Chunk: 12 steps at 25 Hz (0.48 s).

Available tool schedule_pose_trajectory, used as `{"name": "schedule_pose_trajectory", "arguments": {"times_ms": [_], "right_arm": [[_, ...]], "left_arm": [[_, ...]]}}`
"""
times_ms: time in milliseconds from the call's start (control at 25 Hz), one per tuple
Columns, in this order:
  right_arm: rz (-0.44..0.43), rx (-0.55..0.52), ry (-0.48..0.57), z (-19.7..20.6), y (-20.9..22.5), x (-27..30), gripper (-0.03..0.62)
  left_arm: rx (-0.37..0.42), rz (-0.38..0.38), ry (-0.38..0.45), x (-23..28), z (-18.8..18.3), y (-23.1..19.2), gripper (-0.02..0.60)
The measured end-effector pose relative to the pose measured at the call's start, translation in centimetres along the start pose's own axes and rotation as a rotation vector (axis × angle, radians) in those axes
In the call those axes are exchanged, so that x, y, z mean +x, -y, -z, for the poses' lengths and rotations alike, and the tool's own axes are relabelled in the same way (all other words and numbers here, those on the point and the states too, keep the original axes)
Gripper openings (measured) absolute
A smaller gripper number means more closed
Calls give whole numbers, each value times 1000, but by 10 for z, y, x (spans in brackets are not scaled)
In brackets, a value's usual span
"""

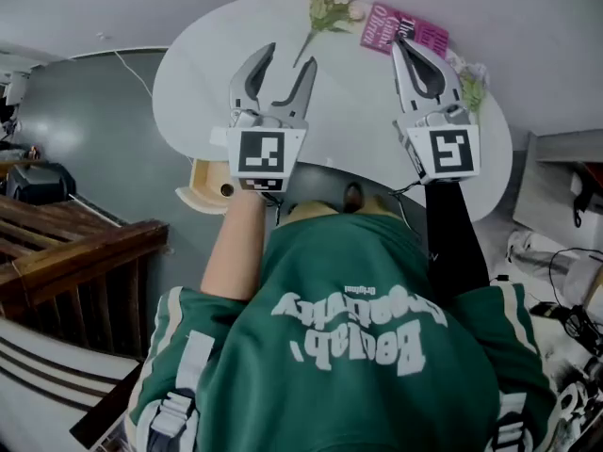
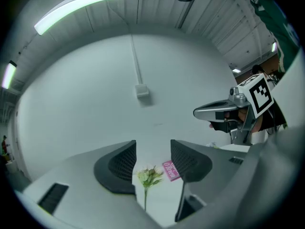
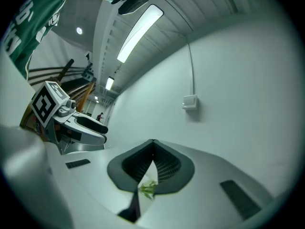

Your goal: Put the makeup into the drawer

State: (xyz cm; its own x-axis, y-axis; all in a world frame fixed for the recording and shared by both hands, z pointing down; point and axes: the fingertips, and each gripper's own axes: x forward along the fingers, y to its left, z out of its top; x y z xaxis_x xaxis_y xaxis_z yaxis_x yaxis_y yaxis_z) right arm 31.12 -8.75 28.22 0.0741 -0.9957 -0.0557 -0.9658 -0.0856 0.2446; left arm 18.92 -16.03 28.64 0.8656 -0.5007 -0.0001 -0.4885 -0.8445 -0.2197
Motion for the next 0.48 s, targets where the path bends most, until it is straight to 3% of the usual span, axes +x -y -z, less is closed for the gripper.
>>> {"name": "schedule_pose_trajectory", "arguments": {"times_ms": [320, 480], "right_arm": [[216, -24, -33, 31, 120, -93, 9], [310, -9, -55, 44, 155, -129, 9]], "left_arm": [[-1, 249, 47, 78, -18, 136, 242], [-3, 342, 57, 94, -24, 182, 242]]}}
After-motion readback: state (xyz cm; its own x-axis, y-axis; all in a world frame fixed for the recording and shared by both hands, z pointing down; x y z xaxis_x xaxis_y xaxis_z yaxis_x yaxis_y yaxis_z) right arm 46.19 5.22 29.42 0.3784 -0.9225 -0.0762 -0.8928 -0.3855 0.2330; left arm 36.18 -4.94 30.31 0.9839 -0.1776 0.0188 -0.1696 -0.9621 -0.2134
